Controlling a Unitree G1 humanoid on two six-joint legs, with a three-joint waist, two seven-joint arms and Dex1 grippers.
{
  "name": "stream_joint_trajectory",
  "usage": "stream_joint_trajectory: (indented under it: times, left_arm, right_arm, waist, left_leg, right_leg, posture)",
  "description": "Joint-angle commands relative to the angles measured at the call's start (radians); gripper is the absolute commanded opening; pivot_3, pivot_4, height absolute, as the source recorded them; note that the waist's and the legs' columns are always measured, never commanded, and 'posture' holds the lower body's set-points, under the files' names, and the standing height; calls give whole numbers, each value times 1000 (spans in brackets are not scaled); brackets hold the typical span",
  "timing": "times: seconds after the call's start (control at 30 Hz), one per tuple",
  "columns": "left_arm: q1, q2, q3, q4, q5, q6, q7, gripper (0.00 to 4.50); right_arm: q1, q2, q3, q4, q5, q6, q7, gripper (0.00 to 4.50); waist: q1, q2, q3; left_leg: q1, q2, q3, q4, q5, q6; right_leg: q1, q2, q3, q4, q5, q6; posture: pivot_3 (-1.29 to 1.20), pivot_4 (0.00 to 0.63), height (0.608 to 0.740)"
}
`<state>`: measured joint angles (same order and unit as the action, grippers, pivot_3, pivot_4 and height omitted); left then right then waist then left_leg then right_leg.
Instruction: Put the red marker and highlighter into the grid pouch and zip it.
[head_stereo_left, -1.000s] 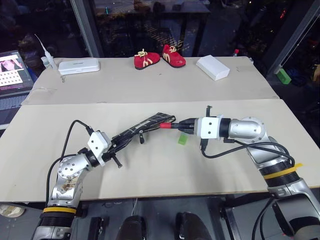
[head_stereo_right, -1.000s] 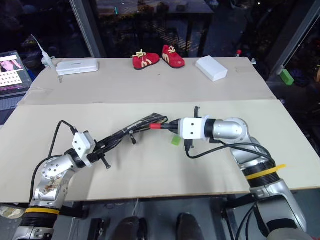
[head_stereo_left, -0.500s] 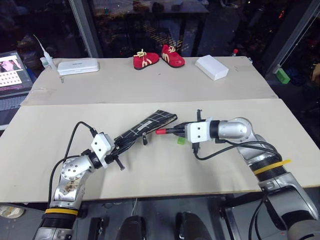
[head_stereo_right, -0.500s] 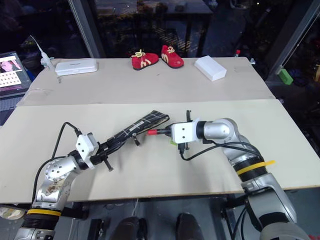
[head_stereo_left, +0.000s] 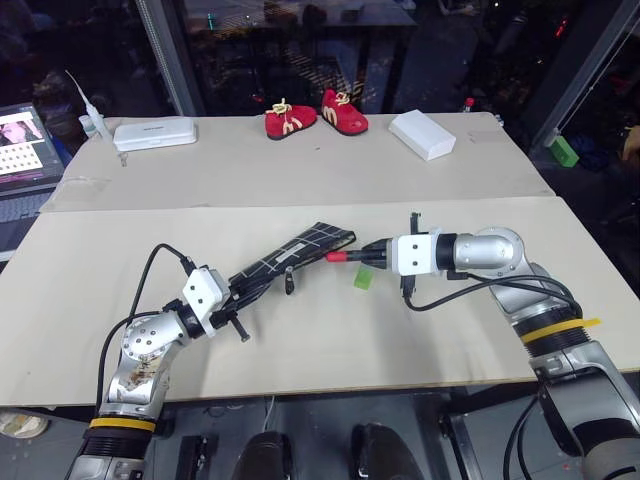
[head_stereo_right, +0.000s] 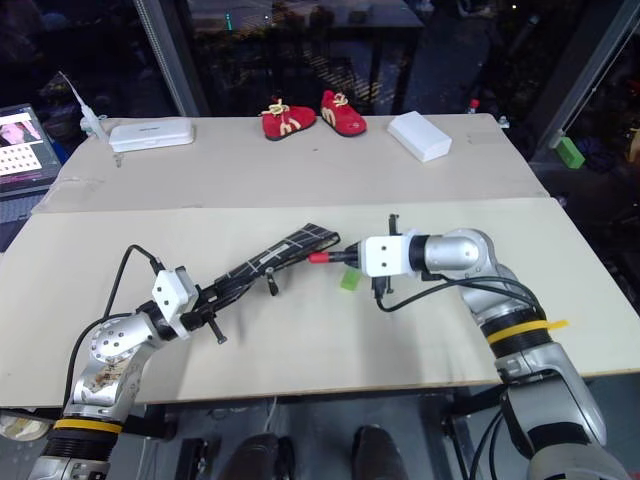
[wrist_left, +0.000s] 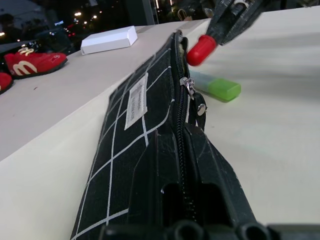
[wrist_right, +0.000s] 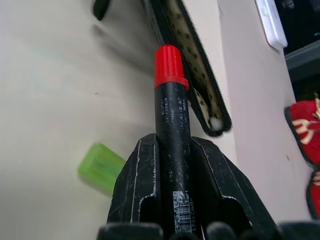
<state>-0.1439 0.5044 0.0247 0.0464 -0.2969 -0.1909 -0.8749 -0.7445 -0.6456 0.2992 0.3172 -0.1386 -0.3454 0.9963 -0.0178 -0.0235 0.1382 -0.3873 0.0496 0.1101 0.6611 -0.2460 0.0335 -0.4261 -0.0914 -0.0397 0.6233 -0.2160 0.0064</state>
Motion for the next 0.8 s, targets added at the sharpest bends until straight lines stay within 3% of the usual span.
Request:
stream_joint_trajectory:
  times: [0.03,0.2,0.5,0.8]
  left_arm:
    - [-3,15,18,-38,-7,2,-2,0]
    - [1,19,19,-37,-9,2,0,0]
    - [4,22,21,-32,-12,2,-2,0]
    - [-7,19,15,-28,-10,1,-3,0]
  right_arm:
    - [-35,8,-15,21,-16,-32,-26,530]
    - [-41,35,-24,12,26,-16,-1,530]
    - [22,-16,-47,-129,180,124,167,530]
    - [-4,-8,-38,-83,123,115,129,530]
  waist:
    - [2,0,0]
    - [3,0,0]
    - [6,0,0]
    - [5,0,0]
  left_leg:
    - [0,0,0,0,0,0]
    - [-1,0,0,0,0,0]
    - [0,0,-1,0,0,0]
    - [0,0,-1,0,0,0]
  right_leg:
    - [0,0,0,0,0,0]
    - [0,-1,0,0,0,0]
    - [0,-1,0,0,0,0]
    - [0,-1,0,0,0,0]
  posture:
    - [0,150,740]
    - [0,150,740]
    - [0,150,740]
    - [0,150,740]
